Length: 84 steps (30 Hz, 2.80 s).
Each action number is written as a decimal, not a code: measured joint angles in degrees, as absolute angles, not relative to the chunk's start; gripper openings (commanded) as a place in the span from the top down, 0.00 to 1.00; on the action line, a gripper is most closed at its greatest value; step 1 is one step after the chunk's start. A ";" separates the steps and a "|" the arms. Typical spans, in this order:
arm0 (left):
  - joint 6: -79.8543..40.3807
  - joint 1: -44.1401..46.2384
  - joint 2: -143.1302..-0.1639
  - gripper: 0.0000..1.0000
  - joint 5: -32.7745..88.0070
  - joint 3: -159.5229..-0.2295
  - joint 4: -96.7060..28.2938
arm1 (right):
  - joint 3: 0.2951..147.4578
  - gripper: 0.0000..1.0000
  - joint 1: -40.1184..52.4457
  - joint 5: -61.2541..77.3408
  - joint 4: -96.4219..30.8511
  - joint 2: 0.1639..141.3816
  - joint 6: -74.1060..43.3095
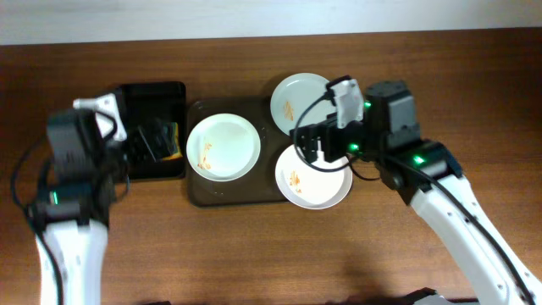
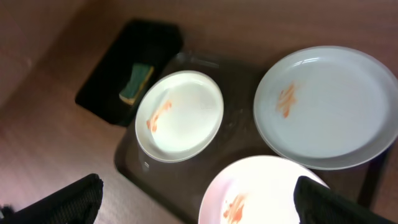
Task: Clean dirty plates on tray and stack at the side
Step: 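Reach left gripper to sponge and right gripper to top-left plate rim, then grasp green-yellow sponge with left gripper and lift it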
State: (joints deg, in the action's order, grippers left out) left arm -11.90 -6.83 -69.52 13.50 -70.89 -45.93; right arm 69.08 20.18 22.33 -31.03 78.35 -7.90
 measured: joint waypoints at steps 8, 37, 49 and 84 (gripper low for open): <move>-7.55 -6.83 -86.94 0.01 12.84 -85.08 -53.08 | 95.68 0.02 22.87 21.89 -41.32 100.60 -4.01; -2.59 -6.83 -99.26 0.06 3.57 -85.08 -47.46 | 96.07 0.64 28.53 16.71 -33.89 126.28 -21.30; -2.35 -6.83 -104.81 0.07 1.65 -85.10 -38.79 | 96.23 0.89 29.85 16.51 -33.08 129.93 -25.61; -6.52 -1.98 -121.64 0.79 0.60 -85.84 -40.88 | 96.23 0.96 29.85 16.51 -33.06 130.17 -26.76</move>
State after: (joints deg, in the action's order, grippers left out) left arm -6.52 -1.98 -121.64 0.60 -85.84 -40.88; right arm 96.23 29.85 16.51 -33.06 130.17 -26.76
